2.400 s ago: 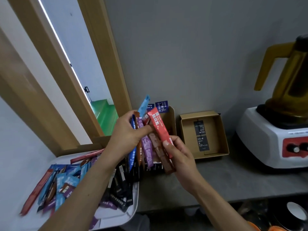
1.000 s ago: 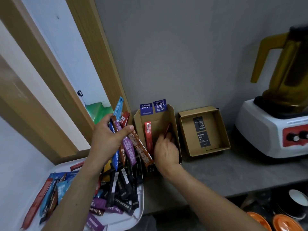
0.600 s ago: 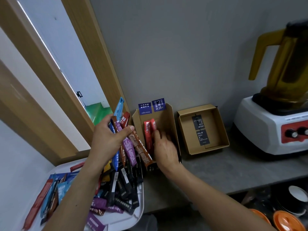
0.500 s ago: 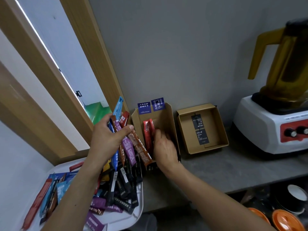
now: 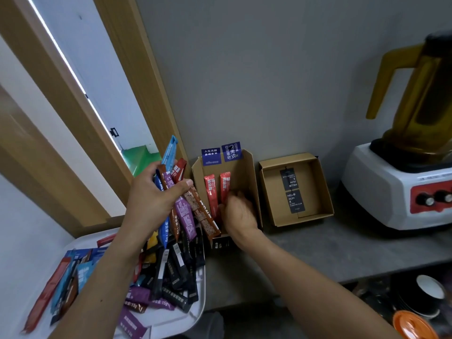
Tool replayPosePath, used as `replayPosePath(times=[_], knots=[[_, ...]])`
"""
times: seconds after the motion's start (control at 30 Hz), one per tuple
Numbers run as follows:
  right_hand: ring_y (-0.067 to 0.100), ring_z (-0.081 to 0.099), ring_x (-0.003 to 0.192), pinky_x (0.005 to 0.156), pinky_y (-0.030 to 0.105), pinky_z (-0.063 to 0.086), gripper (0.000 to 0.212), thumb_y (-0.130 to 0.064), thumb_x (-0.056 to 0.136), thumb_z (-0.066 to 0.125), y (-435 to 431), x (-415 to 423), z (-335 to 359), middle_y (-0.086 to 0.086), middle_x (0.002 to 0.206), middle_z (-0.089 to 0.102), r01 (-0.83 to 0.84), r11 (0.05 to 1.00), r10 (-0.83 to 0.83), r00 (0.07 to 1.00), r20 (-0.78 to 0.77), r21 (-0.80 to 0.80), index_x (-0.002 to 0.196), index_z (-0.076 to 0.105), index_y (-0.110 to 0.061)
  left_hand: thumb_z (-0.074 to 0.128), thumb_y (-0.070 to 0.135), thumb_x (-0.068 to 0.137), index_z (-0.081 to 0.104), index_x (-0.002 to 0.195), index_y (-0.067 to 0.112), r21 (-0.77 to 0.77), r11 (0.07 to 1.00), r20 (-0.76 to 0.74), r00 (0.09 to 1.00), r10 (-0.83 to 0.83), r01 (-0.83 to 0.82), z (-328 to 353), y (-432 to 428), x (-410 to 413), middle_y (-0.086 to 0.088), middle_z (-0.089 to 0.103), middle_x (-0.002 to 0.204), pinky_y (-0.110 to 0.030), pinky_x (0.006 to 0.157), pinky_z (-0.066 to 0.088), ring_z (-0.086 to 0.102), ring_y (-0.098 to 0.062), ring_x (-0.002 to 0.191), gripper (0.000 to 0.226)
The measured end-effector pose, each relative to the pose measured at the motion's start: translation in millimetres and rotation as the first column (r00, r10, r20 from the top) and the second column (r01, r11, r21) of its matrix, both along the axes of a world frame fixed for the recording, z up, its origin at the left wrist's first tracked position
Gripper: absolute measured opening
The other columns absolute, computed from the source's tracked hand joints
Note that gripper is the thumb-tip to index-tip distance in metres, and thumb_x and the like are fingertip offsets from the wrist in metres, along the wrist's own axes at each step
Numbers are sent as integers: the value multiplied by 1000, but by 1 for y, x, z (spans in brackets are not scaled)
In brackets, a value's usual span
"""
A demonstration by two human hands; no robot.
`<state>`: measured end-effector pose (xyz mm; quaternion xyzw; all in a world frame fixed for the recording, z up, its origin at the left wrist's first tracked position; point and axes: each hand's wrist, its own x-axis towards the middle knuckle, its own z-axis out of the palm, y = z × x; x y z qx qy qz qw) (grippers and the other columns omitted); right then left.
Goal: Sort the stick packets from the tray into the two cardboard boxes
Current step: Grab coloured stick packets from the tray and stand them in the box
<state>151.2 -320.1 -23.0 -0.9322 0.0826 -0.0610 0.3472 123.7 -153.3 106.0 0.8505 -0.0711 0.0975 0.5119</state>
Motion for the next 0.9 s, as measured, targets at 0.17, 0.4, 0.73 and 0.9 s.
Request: replayPosePath(times=[0.17,0.4,0.73,0.9], knots=[[22,64,117,100,38,55,28,-16,107,48,0,-5,1,8,134,59,-9,999,8,1000,-24,-47,135,50,-18,78,35,86,52,120,31,-33,999,-5,1000,-16,16,1,-4,0,5,67,101,-26,68,52,69,-13,87,43],[25,66,113,92,41,58,63,-28,102,60,-3,-13,0,11,138,52,-44,998,46,998,46,-41,155,26,-29,80,30,85,57,101,35,-75,996,-34,998,-59,57,2,-10,-1,3,70,94,-27,68,53,71,-10,77,29],[19,70,98,90,40,60,23,-8,106,48,-12,-43,10,3,108,70,-130,812,6,977,214,569,118,66,-15,84,23,82,62,103,27,-98,987,-57,990,-131,125,1,-7,7,-1,73,94,-13,58,53,73,-1,73,31],[22,73,105,89,43,62,24,-20,102,60,-17,-74,19,9,114,75,-293,551,109,954,280,782,123,67,-11,83,27,83,60,104,31,-9,981,-33,980,-195,195,3,-13,11,3,70,93,-12,62,51,71,1,74,32]])
